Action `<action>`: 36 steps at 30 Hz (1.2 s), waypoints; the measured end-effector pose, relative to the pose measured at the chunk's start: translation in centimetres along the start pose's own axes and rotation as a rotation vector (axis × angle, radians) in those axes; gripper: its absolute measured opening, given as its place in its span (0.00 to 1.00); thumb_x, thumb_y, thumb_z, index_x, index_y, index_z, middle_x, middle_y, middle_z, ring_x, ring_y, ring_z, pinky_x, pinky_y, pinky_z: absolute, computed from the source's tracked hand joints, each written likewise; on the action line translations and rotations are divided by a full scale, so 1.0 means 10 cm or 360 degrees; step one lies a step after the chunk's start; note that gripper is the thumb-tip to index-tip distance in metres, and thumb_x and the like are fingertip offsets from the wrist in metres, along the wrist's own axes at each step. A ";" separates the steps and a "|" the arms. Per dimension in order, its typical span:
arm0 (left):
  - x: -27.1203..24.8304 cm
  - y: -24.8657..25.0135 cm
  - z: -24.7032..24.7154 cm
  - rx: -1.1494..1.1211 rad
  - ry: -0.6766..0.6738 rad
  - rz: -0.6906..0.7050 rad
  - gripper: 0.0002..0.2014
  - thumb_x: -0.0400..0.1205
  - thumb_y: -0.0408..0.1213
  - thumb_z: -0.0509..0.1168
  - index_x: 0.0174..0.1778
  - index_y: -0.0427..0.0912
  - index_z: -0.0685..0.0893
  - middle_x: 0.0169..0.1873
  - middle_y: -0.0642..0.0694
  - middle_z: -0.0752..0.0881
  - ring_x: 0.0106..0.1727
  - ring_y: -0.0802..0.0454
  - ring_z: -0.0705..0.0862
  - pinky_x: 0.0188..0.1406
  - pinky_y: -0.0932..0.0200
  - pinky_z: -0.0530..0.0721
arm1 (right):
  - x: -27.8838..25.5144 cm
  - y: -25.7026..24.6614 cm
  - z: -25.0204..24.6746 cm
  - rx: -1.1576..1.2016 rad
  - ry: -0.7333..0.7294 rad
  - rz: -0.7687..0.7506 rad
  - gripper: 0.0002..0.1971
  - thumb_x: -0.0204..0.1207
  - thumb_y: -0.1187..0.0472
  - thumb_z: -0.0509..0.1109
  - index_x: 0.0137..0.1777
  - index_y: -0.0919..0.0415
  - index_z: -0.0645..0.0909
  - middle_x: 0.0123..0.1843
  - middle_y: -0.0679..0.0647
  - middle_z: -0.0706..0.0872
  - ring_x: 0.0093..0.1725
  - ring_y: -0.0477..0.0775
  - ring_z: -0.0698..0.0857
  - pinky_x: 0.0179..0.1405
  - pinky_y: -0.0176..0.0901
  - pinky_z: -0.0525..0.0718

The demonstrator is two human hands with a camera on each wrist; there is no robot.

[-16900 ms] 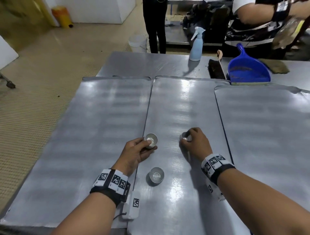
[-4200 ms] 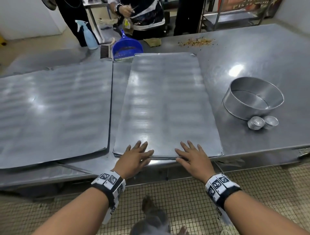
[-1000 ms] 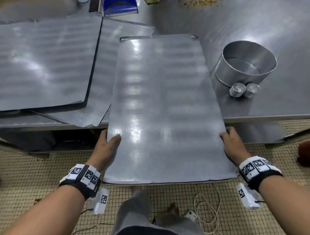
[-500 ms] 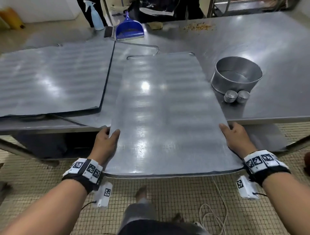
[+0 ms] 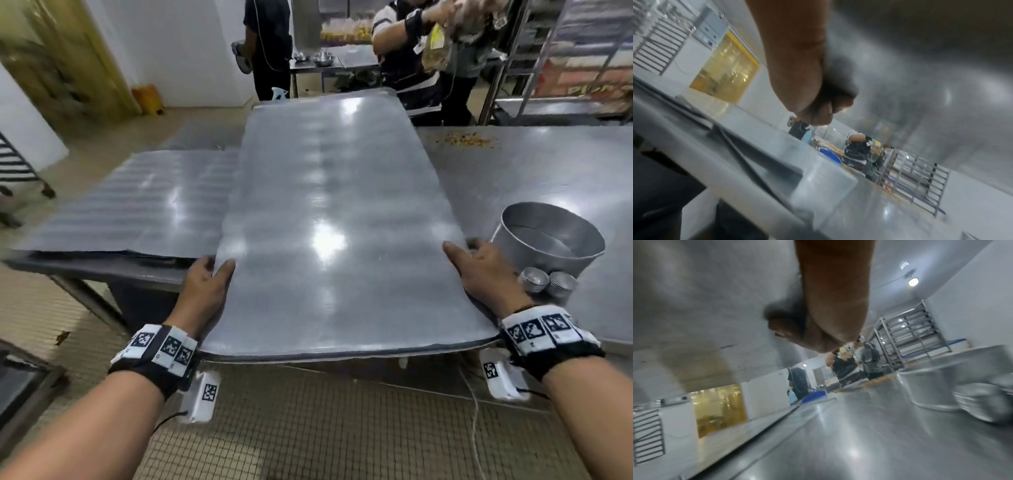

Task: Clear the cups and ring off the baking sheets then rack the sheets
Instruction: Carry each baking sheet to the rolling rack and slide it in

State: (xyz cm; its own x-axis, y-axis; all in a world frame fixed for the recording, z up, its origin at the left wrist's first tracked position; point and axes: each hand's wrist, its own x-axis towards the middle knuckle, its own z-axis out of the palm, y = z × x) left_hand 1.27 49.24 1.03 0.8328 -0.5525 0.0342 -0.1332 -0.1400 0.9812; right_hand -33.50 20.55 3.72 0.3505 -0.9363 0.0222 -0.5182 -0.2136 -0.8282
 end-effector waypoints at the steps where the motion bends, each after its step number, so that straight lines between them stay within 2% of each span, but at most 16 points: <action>1: 0.07 0.08 -0.14 0.0053 0.0039 0.0066 0.02 0.89 0.36 0.66 0.52 0.44 0.83 0.43 0.48 0.90 0.43 0.59 0.90 0.37 0.74 0.82 | 0.07 -0.19 0.07 0.0000 -0.0009 -0.0078 0.17 0.80 0.42 0.70 0.56 0.55 0.82 0.49 0.52 0.86 0.50 0.56 0.83 0.53 0.48 0.78; 3: 0.18 0.26 -0.44 0.0130 0.0156 0.0142 0.02 0.88 0.35 0.66 0.53 0.41 0.83 0.41 0.51 0.88 0.38 0.62 0.89 0.32 0.77 0.80 | 0.23 -0.58 0.24 0.0009 -0.0042 -0.0212 0.17 0.81 0.44 0.70 0.58 0.57 0.82 0.49 0.53 0.85 0.50 0.57 0.83 0.52 0.48 0.77; 5: 0.33 0.41 -0.82 0.0165 0.0243 0.0142 0.04 0.88 0.36 0.66 0.55 0.39 0.82 0.41 0.52 0.89 0.38 0.64 0.90 0.31 0.75 0.82 | 0.37 -0.99 0.47 -0.0008 -0.0110 -0.0325 0.19 0.81 0.42 0.69 0.57 0.58 0.81 0.50 0.54 0.85 0.49 0.58 0.83 0.51 0.49 0.78; 7: 0.45 0.54 -1.24 0.0143 0.0344 0.0144 0.07 0.87 0.42 0.68 0.55 0.42 0.84 0.41 0.51 0.92 0.43 0.58 0.92 0.40 0.61 0.90 | 0.55 -1.40 0.76 0.0006 -0.0128 -0.0429 0.24 0.79 0.38 0.68 0.59 0.60 0.81 0.54 0.57 0.87 0.52 0.61 0.85 0.55 0.55 0.81; 9: 0.57 0.61 -1.71 0.0197 0.0416 0.0149 0.22 0.79 0.61 0.72 0.54 0.45 0.86 0.47 0.47 0.94 0.49 0.48 0.93 0.54 0.39 0.91 | 0.68 -1.82 1.07 0.0027 -0.0162 -0.0538 0.27 0.78 0.37 0.68 0.62 0.60 0.81 0.57 0.59 0.88 0.55 0.63 0.86 0.57 0.57 0.82; 11: 0.62 0.70 -2.12 0.0211 0.0531 0.0164 0.30 0.71 0.70 0.74 0.54 0.47 0.87 0.49 0.44 0.94 0.52 0.42 0.93 0.58 0.32 0.89 | 0.75 -2.24 1.42 0.0027 -0.0239 -0.0635 0.24 0.79 0.39 0.68 0.62 0.60 0.82 0.56 0.58 0.88 0.55 0.63 0.86 0.55 0.54 0.81; 14: 0.60 0.78 -2.70 0.0361 0.0803 0.0214 0.29 0.74 0.66 0.73 0.54 0.42 0.87 0.49 0.42 0.93 0.50 0.45 0.91 0.55 0.44 0.89 | 0.78 -2.80 1.96 0.0067 -0.0316 -0.0822 0.24 0.79 0.40 0.69 0.60 0.62 0.83 0.55 0.60 0.89 0.55 0.63 0.86 0.53 0.53 0.80; 16: 0.52 0.78 -3.08 0.0405 0.0962 0.0225 0.33 0.70 0.71 0.73 0.55 0.44 0.88 0.49 0.46 0.93 0.52 0.46 0.91 0.58 0.40 0.88 | 0.76 -3.11 2.34 0.0103 -0.0384 -0.0921 0.24 0.79 0.41 0.69 0.57 0.63 0.84 0.51 0.61 0.89 0.52 0.63 0.86 0.51 0.52 0.79; 17: 0.48 0.76 -3.26 0.0403 0.1028 0.0210 0.31 0.69 0.70 0.74 0.52 0.45 0.88 0.47 0.48 0.94 0.51 0.45 0.92 0.58 0.36 0.89 | 0.73 -3.25 2.54 0.0122 -0.0425 -0.0937 0.23 0.79 0.41 0.69 0.56 0.64 0.83 0.50 0.61 0.88 0.51 0.62 0.85 0.49 0.50 0.78; 21: 0.15 0.75 -3.79 0.0481 0.1288 0.0057 0.22 0.72 0.62 0.76 0.45 0.46 0.85 0.44 0.47 0.92 0.50 0.41 0.91 0.54 0.37 0.88 | 0.49 -3.78 3.21 0.0158 -0.0631 -0.1060 0.19 0.81 0.45 0.70 0.52 0.63 0.81 0.47 0.58 0.84 0.50 0.59 0.82 0.50 0.48 0.74; 24: -0.14 0.65 -4.10 0.0556 0.1453 -0.0016 0.17 0.79 0.52 0.75 0.50 0.41 0.86 0.43 0.48 0.90 0.47 0.45 0.90 0.47 0.46 0.87 | 0.27 -4.12 3.62 0.0155 -0.0799 -0.1178 0.13 0.82 0.48 0.69 0.51 0.59 0.78 0.44 0.56 0.80 0.47 0.55 0.78 0.47 0.46 0.71; 26: -0.34 0.60 -4.25 0.0605 0.1549 -0.0072 0.18 0.81 0.51 0.74 0.54 0.38 0.86 0.45 0.48 0.90 0.47 0.47 0.90 0.47 0.49 0.87 | 0.17 -4.30 3.94 0.0155 -0.0915 -0.1226 0.15 0.82 0.47 0.69 0.48 0.60 0.77 0.42 0.57 0.82 0.43 0.56 0.78 0.44 0.46 0.71; 28: -0.55 0.52 -4.37 0.0635 0.1659 -0.0120 0.19 0.81 0.52 0.74 0.56 0.39 0.86 0.48 0.46 0.91 0.49 0.46 0.90 0.52 0.45 0.89 | 0.09 -4.46 4.32 0.0173 -0.1028 -0.1277 0.20 0.81 0.45 0.69 0.47 0.65 0.79 0.39 0.58 0.84 0.41 0.60 0.81 0.41 0.48 0.73; 32: -0.96 0.40 -4.50 0.0642 0.1858 -0.0237 0.24 0.78 0.58 0.75 0.57 0.41 0.89 0.51 0.47 0.92 0.52 0.46 0.91 0.59 0.38 0.88 | -0.14 -4.72 4.90 0.0185 -0.1252 -0.1392 0.21 0.80 0.43 0.69 0.44 0.63 0.81 0.38 0.58 0.86 0.41 0.63 0.84 0.42 0.51 0.78; 34: -1.12 0.35 -4.49 0.0652 0.1947 -0.0285 0.24 0.79 0.55 0.75 0.59 0.39 0.88 0.53 0.45 0.92 0.54 0.44 0.91 0.61 0.41 0.88 | -0.26 -4.82 5.15 0.0184 -0.1368 -0.1450 0.20 0.80 0.44 0.69 0.41 0.62 0.81 0.36 0.58 0.86 0.40 0.63 0.84 0.41 0.52 0.79; 36: -1.25 0.28 -4.47 0.0666 0.2064 -0.0359 0.22 0.80 0.52 0.75 0.59 0.36 0.87 0.53 0.41 0.91 0.54 0.42 0.90 0.55 0.47 0.88 | -0.36 -4.92 5.40 0.0147 -0.1484 -0.1499 0.21 0.79 0.41 0.69 0.41 0.60 0.80 0.36 0.57 0.86 0.41 0.63 0.85 0.42 0.52 0.80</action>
State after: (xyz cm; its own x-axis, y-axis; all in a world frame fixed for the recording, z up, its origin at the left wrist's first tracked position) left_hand 14.50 92.53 11.88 0.7267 0.6355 0.2608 0.1126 -0.4847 0.8674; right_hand 32.85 49.45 14.20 0.9636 0.1064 0.2452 0.2574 -0.6165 -0.7441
